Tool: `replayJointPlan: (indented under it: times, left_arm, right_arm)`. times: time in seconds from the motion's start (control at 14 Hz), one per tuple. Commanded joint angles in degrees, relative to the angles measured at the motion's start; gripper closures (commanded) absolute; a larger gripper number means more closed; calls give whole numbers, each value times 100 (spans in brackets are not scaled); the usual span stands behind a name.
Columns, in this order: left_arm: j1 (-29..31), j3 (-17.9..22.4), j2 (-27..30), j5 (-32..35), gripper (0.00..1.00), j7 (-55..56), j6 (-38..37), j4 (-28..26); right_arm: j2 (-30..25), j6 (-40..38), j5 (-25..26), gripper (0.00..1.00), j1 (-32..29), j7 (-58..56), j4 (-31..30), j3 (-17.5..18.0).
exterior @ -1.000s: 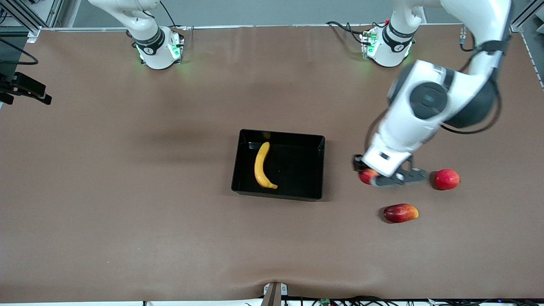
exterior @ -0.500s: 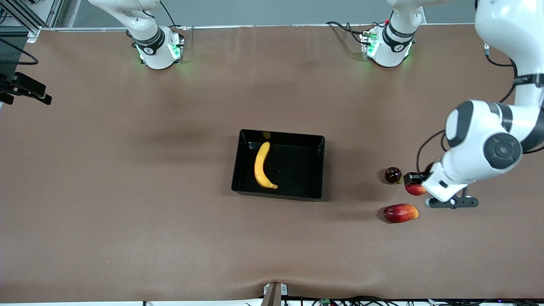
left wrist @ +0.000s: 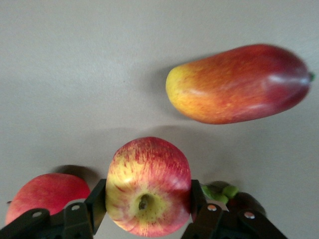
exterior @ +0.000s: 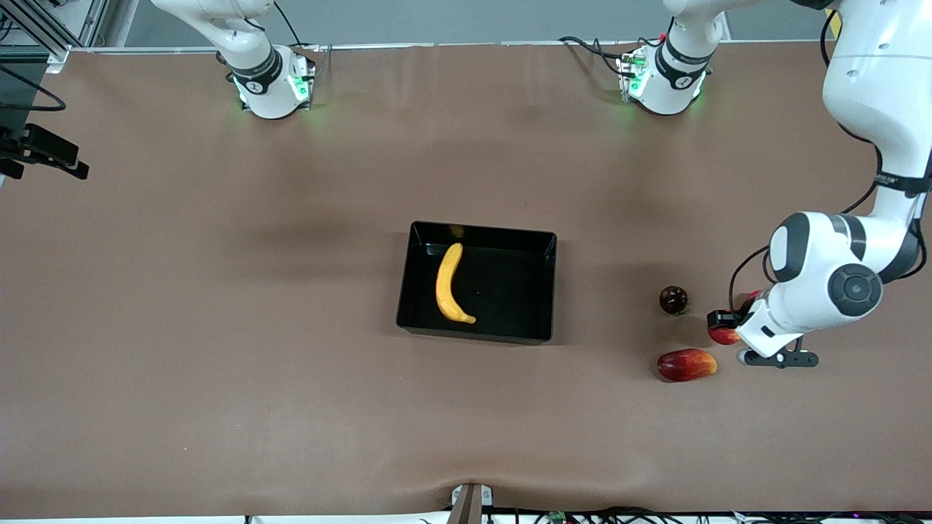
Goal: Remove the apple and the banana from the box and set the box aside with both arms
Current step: 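Release the apple and move the left gripper back over the tray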
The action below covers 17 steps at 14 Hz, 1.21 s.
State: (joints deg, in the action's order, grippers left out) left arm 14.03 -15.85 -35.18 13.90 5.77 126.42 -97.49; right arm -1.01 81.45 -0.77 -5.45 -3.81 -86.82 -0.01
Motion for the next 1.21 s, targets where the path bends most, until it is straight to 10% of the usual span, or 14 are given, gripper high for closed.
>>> replayJointPlan:
  times: [0.0,0.07,0.21,0.29,0.5,0.93,1.14]
  left_arm:
    - [108,-59,-94,121,100,-14,76,-42]
    - [100,-59,-112,130,99,-14,76,-33]
    - [74,-59,-95,139,11,-23,67,-7]
    - [56,-68,-51,156,0,-110,32,-6]
    - [21,-199,405,139,0,-93,-344,46]
    - [-137,-1752,820,147,0,1326,-1216,240]
    - [-1319,-1861,452,305,0,2170,-1146,580]
  right_arm:
    - [-22,-42,-11,0,-106,12,7,72]
    - [-22,-42,-11,0,-106,12,7,72]
    - [-22,-42,-11,0,-106,12,7,72]
    - [-22,-42,-11,0,-106,12,7,72]
    - [-22,-42,-11,0,-106,12,7,72]
    - [-22,-42,-11,0,-106,12,7,72]
    - [-22,-42,-11,0,-106,12,7,72]
